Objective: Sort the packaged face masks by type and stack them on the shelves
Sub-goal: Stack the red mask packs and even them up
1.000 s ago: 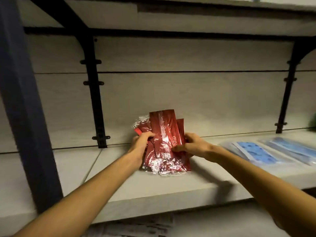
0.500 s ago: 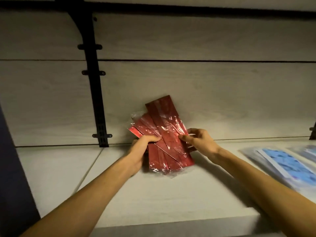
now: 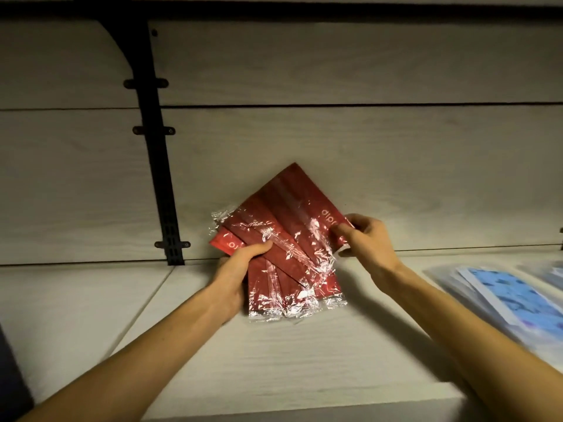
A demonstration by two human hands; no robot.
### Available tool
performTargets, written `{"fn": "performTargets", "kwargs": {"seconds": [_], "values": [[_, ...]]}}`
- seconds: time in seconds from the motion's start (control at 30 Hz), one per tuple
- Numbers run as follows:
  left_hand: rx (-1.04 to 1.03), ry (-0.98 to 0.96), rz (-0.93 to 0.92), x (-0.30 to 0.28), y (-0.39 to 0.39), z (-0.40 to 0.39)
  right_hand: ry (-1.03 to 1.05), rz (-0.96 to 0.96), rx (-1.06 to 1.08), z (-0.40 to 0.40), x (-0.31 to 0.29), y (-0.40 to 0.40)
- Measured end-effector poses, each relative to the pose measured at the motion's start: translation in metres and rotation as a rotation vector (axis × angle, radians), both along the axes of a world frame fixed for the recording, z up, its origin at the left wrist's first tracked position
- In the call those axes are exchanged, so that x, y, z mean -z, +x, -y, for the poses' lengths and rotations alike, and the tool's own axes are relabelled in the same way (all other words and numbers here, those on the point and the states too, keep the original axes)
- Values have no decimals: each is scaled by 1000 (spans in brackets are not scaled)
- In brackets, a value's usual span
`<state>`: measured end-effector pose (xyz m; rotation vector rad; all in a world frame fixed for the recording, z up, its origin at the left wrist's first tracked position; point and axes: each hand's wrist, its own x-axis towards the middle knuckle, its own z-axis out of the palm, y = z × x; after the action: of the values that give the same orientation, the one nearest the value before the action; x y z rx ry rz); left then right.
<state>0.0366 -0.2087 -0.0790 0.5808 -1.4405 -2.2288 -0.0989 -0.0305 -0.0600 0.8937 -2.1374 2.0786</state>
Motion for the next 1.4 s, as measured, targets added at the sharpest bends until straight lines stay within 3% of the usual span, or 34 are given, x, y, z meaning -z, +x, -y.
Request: {"fn": "performTargets", "kwargs": {"seconds": [0.3,0.6,0.87,1.2,1.3,1.4], "values": [[45,-11,-32,-5,4,-6,122,212,-225,4,8,5],[84,-95,66,0,5,-3,44,359,-222,0,8,8],[7,-132,49,2,1,-1,155,347,-361,-2,4,8],[40,-114,36,1,3,-2,-135,265,11,-7,1,4],[6,-82,8,2,3,0,-223,332,0,-12,-5,2],[-36,-29,-20,1,2,2,-167,402,-91,-10,-4,3]]}}
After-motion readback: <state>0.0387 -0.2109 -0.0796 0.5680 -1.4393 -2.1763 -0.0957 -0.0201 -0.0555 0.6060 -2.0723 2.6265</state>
